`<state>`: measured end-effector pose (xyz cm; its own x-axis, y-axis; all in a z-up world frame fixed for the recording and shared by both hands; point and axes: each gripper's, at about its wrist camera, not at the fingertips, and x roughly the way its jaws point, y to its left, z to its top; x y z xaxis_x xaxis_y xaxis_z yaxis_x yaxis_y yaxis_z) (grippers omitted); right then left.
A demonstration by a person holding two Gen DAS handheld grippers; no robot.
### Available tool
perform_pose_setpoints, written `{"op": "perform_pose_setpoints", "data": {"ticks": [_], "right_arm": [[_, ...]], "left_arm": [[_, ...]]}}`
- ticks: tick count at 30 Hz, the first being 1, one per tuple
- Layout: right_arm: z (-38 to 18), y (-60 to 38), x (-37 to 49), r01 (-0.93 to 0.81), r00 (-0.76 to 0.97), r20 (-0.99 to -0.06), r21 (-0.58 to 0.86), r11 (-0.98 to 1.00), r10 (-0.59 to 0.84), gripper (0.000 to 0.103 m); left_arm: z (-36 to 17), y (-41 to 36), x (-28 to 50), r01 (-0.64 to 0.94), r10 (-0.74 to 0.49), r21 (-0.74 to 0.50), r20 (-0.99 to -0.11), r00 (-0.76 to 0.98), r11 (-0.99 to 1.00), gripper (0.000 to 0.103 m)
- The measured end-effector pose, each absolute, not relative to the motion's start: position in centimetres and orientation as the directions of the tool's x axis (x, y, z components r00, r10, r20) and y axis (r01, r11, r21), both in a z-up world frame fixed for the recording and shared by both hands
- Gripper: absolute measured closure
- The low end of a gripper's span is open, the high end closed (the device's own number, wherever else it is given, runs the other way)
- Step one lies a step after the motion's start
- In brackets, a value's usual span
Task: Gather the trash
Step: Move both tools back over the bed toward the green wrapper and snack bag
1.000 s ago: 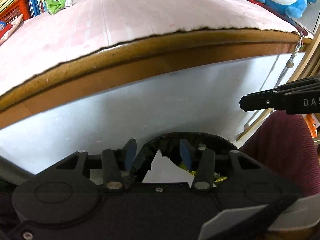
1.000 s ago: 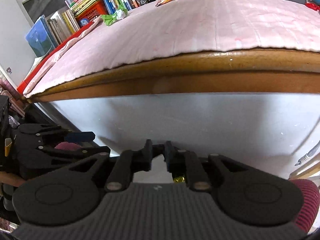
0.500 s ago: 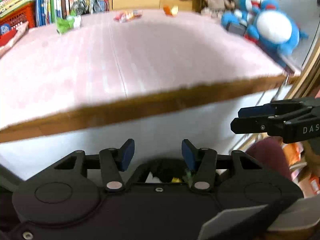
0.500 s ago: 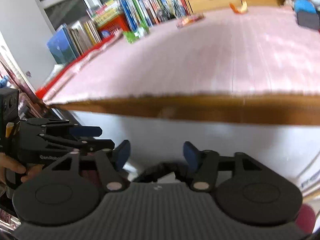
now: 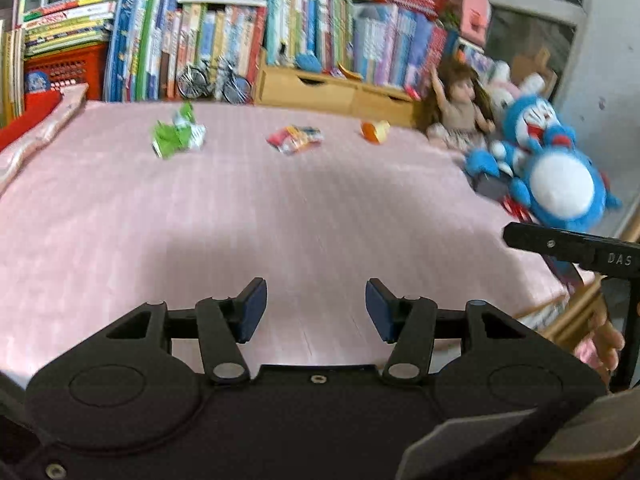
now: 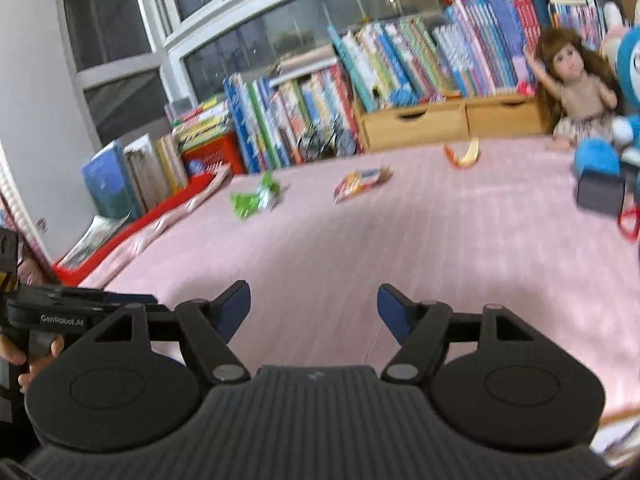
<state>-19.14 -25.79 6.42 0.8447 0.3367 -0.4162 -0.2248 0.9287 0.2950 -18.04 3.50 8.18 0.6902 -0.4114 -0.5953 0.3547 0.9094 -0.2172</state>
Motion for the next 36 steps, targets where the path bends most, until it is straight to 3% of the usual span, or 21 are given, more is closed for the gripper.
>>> {"op": "perform_pose_setpoints", "data": {"ticks": [13,19,28,33,36], "right_arm": [[9.9,-28.1,-9.4,-0.143,0.873,-0.420,0.265,0.954,0.247,0.021],[10.7,-28.9,-3.9,-0.095,0.881,-0.427,0.266,0.959,0.205,0.021],[7.7,-28.5,4.5,-0.023,0.845,-0.507,0.283,0.959,0.170,0.018],[5.2,-26.4,7.3,-0.036,0.838,-0.515,0.281,0.959,0.182,0.011],[4.0,-24.3,8.4,-0.080,0.833,-0.512,0.258,0.963,0.207,0.001]], "left_arm": [[9.9,4.8,-7.3,0.240,-0.336,-0.241,-0.548,0.766,0.940,0.042],[10.0,4.9,-1.4,0.216,-0.288,-0.193,-0.534,0.795,0.957,0.031],[7.2,7.3,7.9,0.037,-0.167,-0.246,-0.530,0.832,0.969,0.025],[5.6,9.2,11.5,-0.064,-0.141,-0.356,-0.521,0.841,0.932,0.021],[4.6,9.1,13.1,-0.114,-0.096,-0.351,-0.528,0.844,0.929,0.020]]}}
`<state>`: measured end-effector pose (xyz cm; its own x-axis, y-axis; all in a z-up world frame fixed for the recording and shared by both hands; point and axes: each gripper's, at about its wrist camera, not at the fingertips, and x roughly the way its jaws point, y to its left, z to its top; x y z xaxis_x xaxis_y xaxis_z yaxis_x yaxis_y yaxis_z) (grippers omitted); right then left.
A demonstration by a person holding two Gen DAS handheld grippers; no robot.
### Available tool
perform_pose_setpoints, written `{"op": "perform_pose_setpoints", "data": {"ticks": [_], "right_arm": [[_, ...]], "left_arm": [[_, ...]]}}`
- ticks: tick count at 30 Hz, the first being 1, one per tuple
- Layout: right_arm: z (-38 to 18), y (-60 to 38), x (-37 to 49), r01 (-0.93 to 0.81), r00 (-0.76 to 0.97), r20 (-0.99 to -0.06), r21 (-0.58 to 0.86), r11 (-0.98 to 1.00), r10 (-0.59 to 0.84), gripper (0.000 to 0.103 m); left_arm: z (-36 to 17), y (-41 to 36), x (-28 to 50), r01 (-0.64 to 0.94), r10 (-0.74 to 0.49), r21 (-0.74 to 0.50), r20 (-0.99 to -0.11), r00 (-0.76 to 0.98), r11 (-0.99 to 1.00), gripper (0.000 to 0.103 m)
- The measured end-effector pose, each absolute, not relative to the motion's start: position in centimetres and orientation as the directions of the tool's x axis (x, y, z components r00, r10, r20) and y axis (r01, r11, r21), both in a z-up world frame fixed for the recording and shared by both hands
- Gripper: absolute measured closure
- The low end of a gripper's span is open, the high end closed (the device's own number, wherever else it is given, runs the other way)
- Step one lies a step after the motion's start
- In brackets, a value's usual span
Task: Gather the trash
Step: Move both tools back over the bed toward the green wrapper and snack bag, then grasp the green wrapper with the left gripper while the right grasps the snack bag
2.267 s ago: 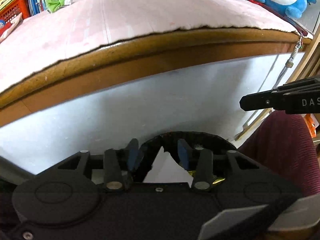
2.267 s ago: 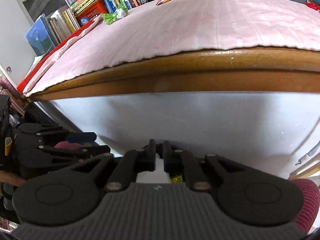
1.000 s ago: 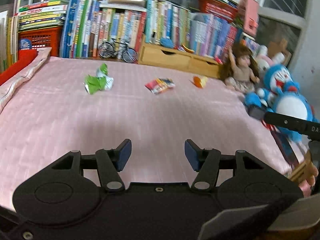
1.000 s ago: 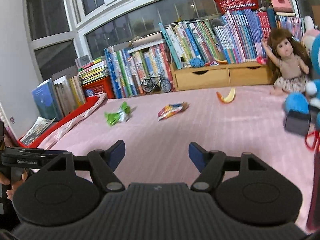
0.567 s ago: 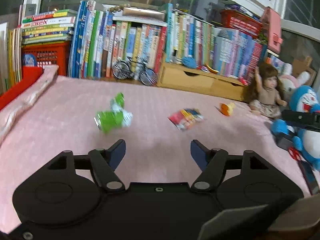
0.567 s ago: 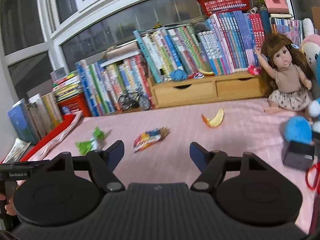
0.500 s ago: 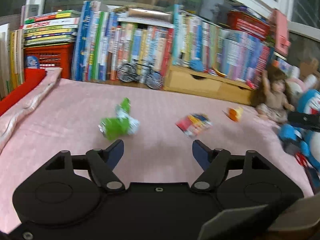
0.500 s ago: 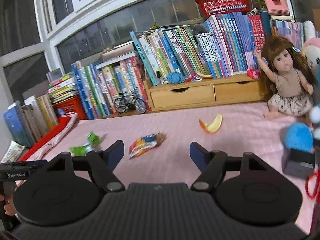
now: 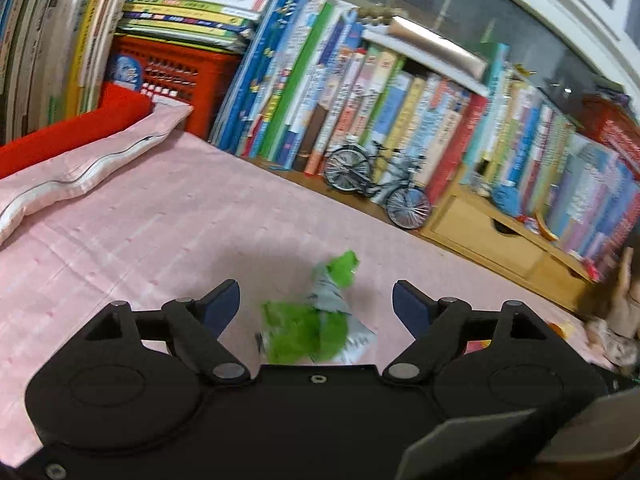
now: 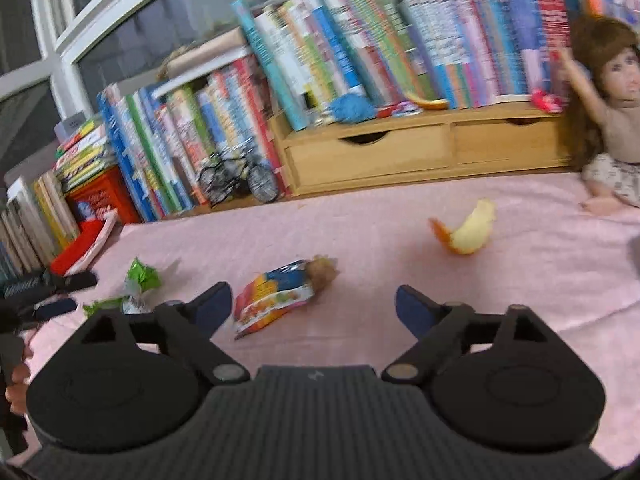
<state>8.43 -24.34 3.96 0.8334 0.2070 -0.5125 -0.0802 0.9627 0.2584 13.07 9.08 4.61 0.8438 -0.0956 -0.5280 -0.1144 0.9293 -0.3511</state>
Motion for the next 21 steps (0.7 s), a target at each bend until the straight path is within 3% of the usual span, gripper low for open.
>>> {"op": "perform_pose_setpoints", "data": {"ticks": [13,21], "right_arm": [[0.2,-18.9,13.4,-0.127,0.792,-0.573,0.182,0.975,0.210,0.000],[-0.8,-18.5,14.5,-0.120,0.787,-0.587,0.152,0.981,0.188,0.000]], "left_arm": [[1.4,5.7,15.0,-0.066,-0.051,-0.190,-0.552,0.833,0.980,0.013],[0.1,5.7,15.9,-0.078,-0.077,-0.243,-0.569,0.819,0.967,0.015]]}}
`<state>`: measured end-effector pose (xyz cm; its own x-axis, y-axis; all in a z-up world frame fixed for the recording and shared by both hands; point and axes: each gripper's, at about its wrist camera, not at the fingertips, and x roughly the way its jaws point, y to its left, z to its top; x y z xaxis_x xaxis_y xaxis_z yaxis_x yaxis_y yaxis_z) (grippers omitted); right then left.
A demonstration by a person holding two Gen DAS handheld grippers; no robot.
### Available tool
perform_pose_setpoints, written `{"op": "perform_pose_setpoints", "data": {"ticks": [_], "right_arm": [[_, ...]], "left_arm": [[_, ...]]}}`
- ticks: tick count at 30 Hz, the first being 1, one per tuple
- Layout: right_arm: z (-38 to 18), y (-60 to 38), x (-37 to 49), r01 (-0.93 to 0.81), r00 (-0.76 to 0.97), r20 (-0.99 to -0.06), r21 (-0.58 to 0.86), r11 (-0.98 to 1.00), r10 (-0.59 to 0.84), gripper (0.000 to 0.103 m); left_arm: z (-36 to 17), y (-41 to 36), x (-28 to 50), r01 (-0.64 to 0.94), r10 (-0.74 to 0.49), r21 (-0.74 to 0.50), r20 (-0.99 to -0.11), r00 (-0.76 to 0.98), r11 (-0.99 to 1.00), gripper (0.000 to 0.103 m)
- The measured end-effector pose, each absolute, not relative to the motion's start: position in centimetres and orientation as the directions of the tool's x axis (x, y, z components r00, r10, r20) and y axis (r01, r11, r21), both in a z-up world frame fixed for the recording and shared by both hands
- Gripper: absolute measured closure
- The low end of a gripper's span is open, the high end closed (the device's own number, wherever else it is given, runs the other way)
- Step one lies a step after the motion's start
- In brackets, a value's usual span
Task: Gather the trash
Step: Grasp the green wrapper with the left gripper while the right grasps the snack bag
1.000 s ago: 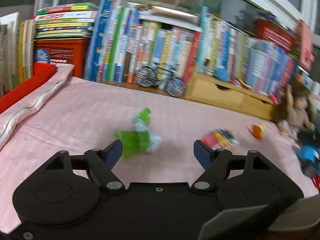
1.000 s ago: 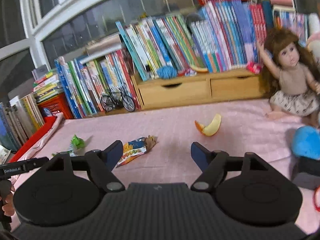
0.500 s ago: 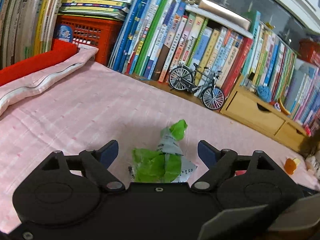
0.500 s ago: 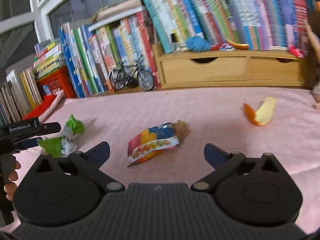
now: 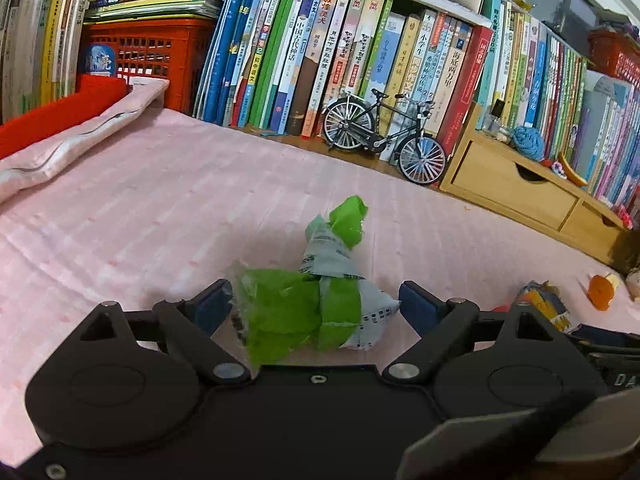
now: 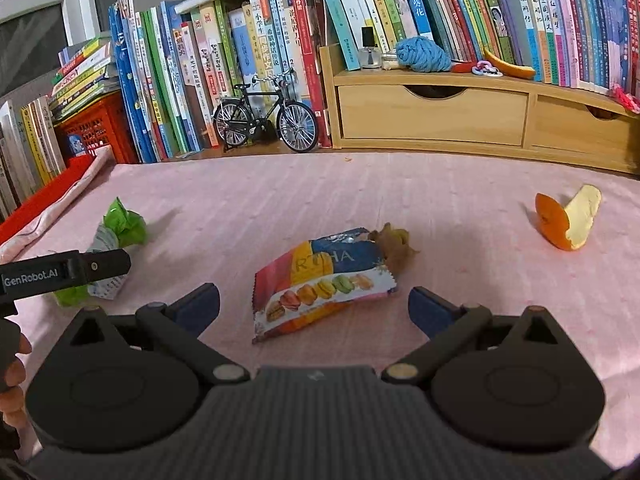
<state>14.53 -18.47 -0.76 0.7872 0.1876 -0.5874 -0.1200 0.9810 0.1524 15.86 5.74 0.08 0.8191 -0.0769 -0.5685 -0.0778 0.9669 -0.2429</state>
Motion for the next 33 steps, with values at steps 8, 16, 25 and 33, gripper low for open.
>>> {"op": "perform_pose_setpoints", "data": {"ticks": [8,16,25,33], "right_arm": [[-1.3,-18.5,15.1,-0.119,0.794,-0.580,0.143,0.983,0.180,0.000],[-0.9,-18.5,14.7,-0.131,0.799,-0.561,0.187,0.973,0.216,0.036],[0.0,-18.0,12.6,-0.186,0.799,-0.534,0.217,0.958,0.276,0.051],[1.0,-17.9,9.1,-0.225,0.794,-0.528,0.207,0.952,0.303,0.075]], "left_arm": [[0.2,5.8,15.6,-0.042,-0.128,-0.288,-0.547,0.827,0.957,0.032],[1.0,5.7,14.2,-0.019,-0.162,-0.328,-0.514,0.842,0.944,0.037],[2.3,5.1,12.2,0.024,-0.185,-0.313,-0.494,0.849,0.950,0.053],[3.1,5.3,9.5,0.054,-0.220,-0.326,-0.499,0.838,0.944,0.058]]}}
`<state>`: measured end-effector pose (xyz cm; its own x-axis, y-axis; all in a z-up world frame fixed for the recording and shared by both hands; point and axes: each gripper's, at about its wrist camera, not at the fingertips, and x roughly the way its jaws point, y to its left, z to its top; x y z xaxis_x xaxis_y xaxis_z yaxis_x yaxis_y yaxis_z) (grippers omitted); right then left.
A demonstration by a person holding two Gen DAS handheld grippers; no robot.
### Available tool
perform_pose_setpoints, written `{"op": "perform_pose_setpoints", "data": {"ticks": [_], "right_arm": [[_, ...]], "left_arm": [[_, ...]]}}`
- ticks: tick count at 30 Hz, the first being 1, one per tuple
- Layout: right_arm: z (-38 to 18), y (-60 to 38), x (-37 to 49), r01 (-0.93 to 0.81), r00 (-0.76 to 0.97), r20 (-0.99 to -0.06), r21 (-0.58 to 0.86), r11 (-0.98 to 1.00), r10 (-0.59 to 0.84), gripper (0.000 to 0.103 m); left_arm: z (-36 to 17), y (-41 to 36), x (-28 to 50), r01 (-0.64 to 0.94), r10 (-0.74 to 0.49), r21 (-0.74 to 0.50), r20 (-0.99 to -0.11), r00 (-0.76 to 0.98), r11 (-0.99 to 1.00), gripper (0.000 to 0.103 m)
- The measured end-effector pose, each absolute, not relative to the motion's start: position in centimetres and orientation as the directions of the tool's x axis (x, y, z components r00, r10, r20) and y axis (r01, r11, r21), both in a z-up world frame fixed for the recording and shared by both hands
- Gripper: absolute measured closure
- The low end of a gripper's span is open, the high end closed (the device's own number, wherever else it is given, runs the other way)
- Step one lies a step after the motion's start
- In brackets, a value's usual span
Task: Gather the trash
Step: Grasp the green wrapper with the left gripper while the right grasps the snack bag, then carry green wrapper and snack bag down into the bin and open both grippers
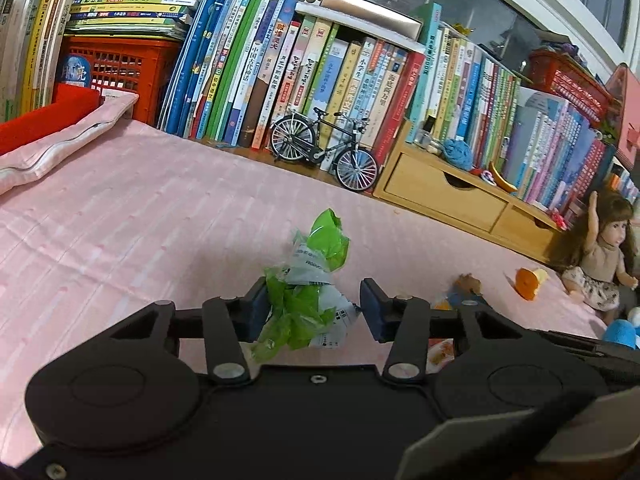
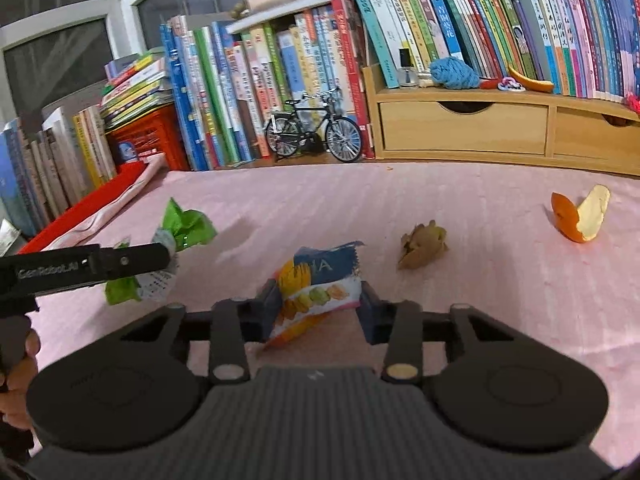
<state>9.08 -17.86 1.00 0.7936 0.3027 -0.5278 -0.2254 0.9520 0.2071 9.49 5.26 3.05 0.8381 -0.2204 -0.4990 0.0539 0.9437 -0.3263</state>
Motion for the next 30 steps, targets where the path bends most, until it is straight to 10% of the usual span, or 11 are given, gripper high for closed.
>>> {"op": "perform_pose_setpoints", "data": {"ticks": [30], "right_arm": [[5.3,-21.6,-14.5,-0.342,0.800,-0.458,0.185,0.921,0.389,0.085]], "left_arm": [[6.7,3.4,-13.3,0.318,-0.441,-0.317,-0.491,0.751,0.894,0.060]]}}
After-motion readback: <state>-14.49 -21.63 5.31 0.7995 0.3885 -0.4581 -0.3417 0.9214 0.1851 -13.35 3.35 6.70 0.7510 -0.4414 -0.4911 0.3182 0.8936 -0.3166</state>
